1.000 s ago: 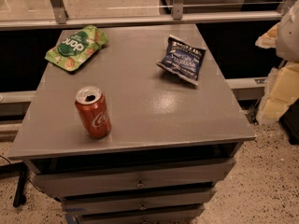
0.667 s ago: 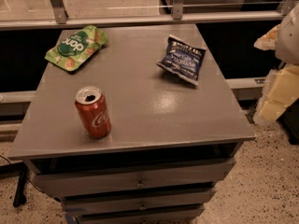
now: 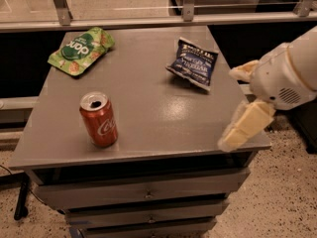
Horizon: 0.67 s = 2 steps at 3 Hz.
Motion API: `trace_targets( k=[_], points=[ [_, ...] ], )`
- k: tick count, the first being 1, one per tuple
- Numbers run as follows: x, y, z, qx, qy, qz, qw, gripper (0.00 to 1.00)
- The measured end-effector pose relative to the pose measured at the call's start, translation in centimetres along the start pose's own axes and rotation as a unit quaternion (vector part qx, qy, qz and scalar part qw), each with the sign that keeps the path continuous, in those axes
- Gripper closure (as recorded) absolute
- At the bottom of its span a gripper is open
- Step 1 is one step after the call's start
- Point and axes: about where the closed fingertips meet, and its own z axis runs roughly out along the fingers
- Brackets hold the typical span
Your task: Knock coke can over
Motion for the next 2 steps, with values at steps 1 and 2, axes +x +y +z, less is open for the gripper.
trace_targets(
  k=[1, 2],
  points=[
    [-3.3, 2.4, 6.1, -0.031, -0.104, -0.003, 0.9941, 0.0],
    [-8.6, 4.4, 10.7, -0.058, -0.212, 0.002, 0.9755, 0.0]
  ],
)
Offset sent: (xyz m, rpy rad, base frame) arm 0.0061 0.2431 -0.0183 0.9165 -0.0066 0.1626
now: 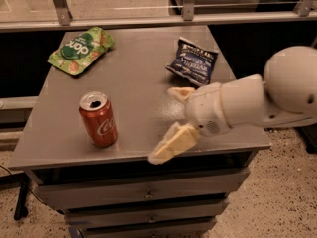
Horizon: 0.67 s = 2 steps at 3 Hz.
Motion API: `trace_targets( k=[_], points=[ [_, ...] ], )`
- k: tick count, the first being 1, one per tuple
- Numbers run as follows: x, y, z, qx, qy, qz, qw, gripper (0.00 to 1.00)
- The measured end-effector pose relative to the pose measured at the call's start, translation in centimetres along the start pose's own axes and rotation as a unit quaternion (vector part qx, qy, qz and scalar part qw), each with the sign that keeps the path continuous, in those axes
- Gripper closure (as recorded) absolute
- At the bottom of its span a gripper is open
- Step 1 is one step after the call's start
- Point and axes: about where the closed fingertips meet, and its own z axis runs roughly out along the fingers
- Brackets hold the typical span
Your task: Knock coke can over
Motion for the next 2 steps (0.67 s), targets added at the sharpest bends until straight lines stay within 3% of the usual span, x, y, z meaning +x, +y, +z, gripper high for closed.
trace_targets(
  k=[1, 2],
  points=[
    [-5.1, 1.2, 4.9, -0.023, -0.112, 0.022, 0.9933, 0.0],
    [-9.8, 2.7, 8.1, -0.046, -0.204, 0.044, 0.9768, 0.0]
  ],
)
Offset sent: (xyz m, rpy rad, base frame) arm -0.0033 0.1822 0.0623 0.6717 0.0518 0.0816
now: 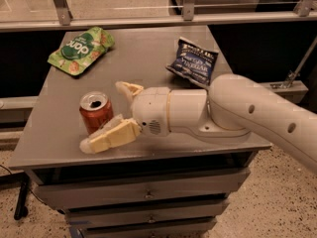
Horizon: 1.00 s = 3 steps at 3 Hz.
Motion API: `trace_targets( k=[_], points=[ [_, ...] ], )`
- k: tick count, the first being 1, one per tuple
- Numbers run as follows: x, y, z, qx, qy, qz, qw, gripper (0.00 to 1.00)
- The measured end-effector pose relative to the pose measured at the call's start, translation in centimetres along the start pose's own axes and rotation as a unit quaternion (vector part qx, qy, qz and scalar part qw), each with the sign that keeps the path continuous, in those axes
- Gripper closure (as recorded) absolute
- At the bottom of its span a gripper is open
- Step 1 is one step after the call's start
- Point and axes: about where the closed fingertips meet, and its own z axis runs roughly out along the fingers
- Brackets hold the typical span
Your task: Knock coke can over
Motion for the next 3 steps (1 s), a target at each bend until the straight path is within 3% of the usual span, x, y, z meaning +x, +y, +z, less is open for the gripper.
trace_targets(
  k=[1, 3],
  points=[
    [-1.3, 1.5, 3.1, -0.017, -0.05, 0.004, 0.9986, 0.0],
    [-0.2, 2.9, 5.5, -0.03, -0.072, 0.007, 0.9969, 0.0]
  ],
)
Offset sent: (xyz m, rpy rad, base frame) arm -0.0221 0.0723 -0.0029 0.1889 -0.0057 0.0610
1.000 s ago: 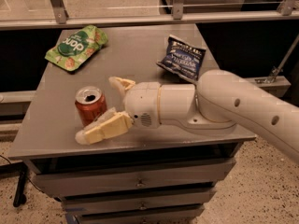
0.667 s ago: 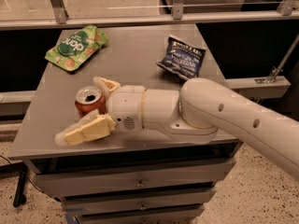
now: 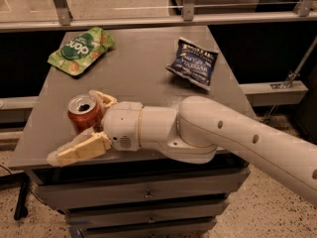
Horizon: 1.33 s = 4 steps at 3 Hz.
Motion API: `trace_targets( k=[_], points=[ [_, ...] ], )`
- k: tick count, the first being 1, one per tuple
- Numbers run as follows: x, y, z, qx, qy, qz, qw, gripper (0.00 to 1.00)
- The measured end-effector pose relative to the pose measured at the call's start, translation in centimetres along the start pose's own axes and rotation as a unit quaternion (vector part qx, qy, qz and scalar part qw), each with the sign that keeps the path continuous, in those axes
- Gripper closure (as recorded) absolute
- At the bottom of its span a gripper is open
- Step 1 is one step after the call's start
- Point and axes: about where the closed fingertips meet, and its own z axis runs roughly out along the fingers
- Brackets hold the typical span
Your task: Knock coke can over
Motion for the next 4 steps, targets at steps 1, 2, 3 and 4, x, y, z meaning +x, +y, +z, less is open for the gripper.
trace_targets(
  k=[1, 2, 3, 4],
  points=[
    [1.0, -0.2, -0.2, 0.003, 0.007, 0.001, 1.0, 0.0],
    [1.4, -1.5, -1.5, 0.016, 0.021, -0.006, 0.9996, 0.16],
    [1.6, -3.4, -3.7, 0.033, 0.039, -0.015, 0.9986, 0.41],
    [1.5, -4.7, -5.4, 0.045, 0.055, -0.023, 0.9972, 0.64]
  ],
)
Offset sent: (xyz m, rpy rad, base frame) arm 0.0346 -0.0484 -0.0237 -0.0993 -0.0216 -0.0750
